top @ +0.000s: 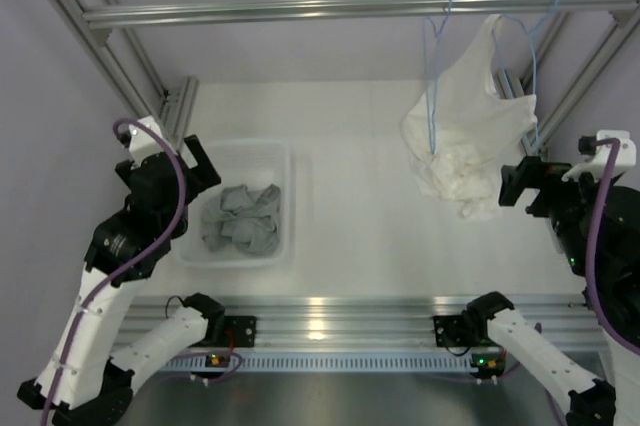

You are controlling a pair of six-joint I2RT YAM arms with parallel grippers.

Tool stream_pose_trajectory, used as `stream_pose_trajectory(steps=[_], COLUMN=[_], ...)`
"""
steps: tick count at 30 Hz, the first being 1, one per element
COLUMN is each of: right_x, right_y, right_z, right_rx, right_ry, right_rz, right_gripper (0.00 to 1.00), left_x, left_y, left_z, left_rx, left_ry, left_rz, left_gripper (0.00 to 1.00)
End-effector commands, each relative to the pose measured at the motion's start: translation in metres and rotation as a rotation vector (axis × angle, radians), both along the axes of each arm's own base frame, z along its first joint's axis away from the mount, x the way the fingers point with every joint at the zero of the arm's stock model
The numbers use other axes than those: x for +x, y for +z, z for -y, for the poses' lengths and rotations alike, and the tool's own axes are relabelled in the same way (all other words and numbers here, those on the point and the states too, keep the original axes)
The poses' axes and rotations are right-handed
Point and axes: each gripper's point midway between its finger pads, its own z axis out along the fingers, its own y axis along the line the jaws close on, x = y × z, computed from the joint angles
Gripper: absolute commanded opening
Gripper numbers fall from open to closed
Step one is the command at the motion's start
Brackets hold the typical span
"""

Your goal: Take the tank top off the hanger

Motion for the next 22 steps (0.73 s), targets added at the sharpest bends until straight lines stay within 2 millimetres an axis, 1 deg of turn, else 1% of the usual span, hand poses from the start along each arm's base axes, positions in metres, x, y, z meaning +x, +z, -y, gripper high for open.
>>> stream_pose_trajectory(steps=[1, 2, 4, 5, 7, 8, 11, 14, 16, 18, 22], right_x=[-0.021, -0.024, -0.032, -0.034, -0.031, -0.028, -0.022, -0.012, -0.006, 0.001, 0.011], right_y=[-0.004, -0.006, -0.007, -0.007, -0.013, -0.019, -0.022, -0.029, -0.029, -0.034, -0.041], right_z=[0.031, 0.034, 0.038, 0.036, 0.032, 0.03, 0.026, 0.021, 0.017, 0.01, 0.004], right_rx=[0.008, -0.003, -0.007, 0.0, -0.003, -0.005, 0.009, 0.004, 0.015, 0.016, 0.011], right_ry=[-0.131, -0.137, -0.135, -0.119, -0.102, -0.102, -0.096, -0.095, -0.087, -0.065, -0.056], right_rz=[0.034, 0.04, 0.059, 0.065, 0.048, 0.034, 0.04, 0.033, 0.039, 0.027, 0.01], right_gripper=[0.99, 1.0, 0.99, 0.99, 0.99, 0.99, 0.99, 0.99, 1.0, 0.99, 0.99], left_x=[-0.022, -0.027, -0.026, -0.024, -0.024, -0.025, -0.028, -0.032, -0.032, -0.029, -0.024], left_y=[-0.013, -0.012, -0.017, -0.022, -0.026, -0.028, -0.028, -0.028, -0.032, -0.038, -0.041], left_z=[-0.04, -0.042, -0.039, -0.034, -0.033, -0.035, -0.04, -0.043, -0.044, -0.044, -0.038], left_rx=[0.097, 0.082, 0.066, 0.05, 0.037, 0.035, 0.03, 0.017, 0.02, 0.038, 0.035], left_ry=[0.154, 0.148, 0.129, 0.111, 0.111, 0.124, 0.145, 0.154, 0.161, 0.161, 0.134], left_rz=[0.01, 0.043, 0.062, 0.067, 0.065, 0.069, 0.083, 0.105, 0.104, 0.096, 0.079], left_gripper=[0.99, 0.99, 0.99, 0.99, 0.99, 0.99, 0.99, 0.99, 0.99, 0.99, 0.99])
